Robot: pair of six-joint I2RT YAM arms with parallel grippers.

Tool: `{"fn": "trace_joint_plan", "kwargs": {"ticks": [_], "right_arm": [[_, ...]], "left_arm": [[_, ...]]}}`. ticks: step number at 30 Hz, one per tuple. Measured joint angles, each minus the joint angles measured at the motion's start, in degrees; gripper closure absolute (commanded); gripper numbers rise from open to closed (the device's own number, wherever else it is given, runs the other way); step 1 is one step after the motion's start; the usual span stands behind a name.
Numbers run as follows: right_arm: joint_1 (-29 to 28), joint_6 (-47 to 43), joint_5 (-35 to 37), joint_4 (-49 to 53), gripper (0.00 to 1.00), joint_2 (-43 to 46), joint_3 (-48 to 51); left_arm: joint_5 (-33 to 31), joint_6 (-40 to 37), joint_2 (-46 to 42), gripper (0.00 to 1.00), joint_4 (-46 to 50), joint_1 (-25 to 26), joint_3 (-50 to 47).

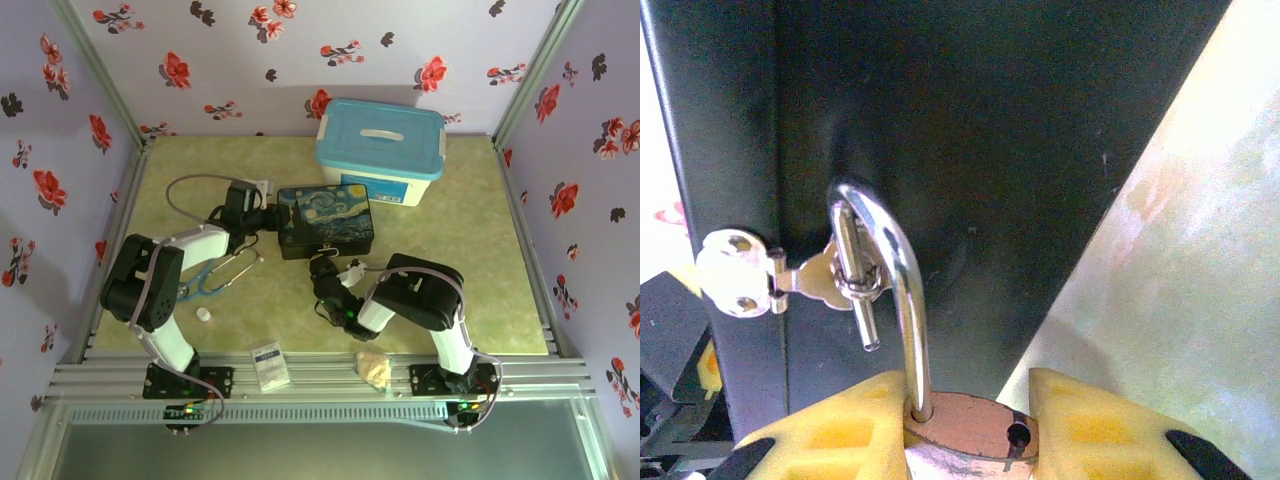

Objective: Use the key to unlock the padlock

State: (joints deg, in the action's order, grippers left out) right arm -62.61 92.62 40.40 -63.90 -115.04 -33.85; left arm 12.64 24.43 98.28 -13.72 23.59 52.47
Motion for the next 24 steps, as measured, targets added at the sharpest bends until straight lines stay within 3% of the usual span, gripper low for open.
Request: {"fn": "trace_joint_plan", "kwargs": {"ticks": [17,24], "right_arm": [[6.34,-3.08,0.59,-2.58,0.87,2.89,5.57],[8.37,-8.85,-0.83,7.89,0.83,16.59,9.49]], "left_arm": [[-1.49,-1.27,0.02,0.61,2.25,-0.33,1.42],[-1.68,-1.25,0.0,0.55,5.05,-0.52,2.75]]}}
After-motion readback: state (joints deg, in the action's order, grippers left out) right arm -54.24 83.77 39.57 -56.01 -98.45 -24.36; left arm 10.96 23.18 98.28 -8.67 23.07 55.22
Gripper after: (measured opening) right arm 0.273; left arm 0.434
